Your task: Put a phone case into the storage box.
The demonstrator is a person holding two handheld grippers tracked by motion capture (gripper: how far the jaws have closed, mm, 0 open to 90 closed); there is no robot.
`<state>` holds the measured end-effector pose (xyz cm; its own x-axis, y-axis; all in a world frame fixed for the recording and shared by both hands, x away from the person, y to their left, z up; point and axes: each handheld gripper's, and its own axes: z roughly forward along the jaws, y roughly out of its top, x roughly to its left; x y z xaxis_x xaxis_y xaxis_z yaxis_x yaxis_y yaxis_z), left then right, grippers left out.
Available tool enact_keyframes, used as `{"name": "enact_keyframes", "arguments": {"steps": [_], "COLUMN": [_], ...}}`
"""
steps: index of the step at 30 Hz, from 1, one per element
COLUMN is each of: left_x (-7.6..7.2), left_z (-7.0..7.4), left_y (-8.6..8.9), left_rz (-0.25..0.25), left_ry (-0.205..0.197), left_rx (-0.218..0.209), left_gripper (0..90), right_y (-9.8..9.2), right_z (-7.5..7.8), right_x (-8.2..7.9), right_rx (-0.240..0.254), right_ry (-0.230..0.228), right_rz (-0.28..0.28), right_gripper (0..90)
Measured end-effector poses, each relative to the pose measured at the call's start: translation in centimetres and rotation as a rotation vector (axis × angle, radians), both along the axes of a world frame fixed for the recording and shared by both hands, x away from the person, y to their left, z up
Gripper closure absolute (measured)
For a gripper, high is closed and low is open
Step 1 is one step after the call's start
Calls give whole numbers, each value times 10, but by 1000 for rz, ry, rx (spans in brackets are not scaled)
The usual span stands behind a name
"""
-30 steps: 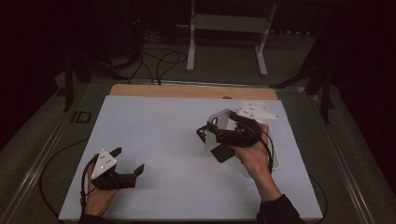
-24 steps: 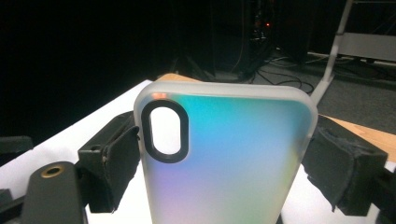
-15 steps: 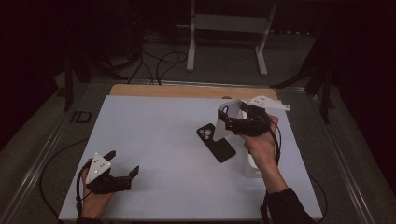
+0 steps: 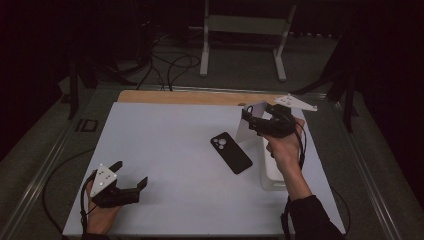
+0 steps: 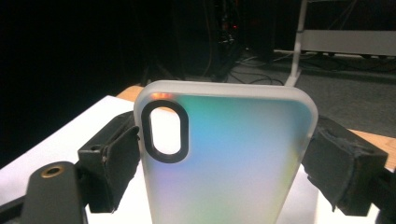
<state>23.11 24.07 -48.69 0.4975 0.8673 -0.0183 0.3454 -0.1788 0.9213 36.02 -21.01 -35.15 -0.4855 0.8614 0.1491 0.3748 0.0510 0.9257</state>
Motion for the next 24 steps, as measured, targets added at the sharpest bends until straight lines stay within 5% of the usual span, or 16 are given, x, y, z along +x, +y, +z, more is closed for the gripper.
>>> {"name": "enact_keyframes", "arguments": {"steps": [24], "left_x": [0], "left_z": [0], "left_y": [0], "left_rz": [3], "left_ry": [-2], "left_rx": [5], "left_gripper": [4], "right_y": [-19], "right_z": [1], "right_x": [29], "right_rx": [-58], "right_ry": [3], "right_rz": [-103], "right_gripper": [171]}}
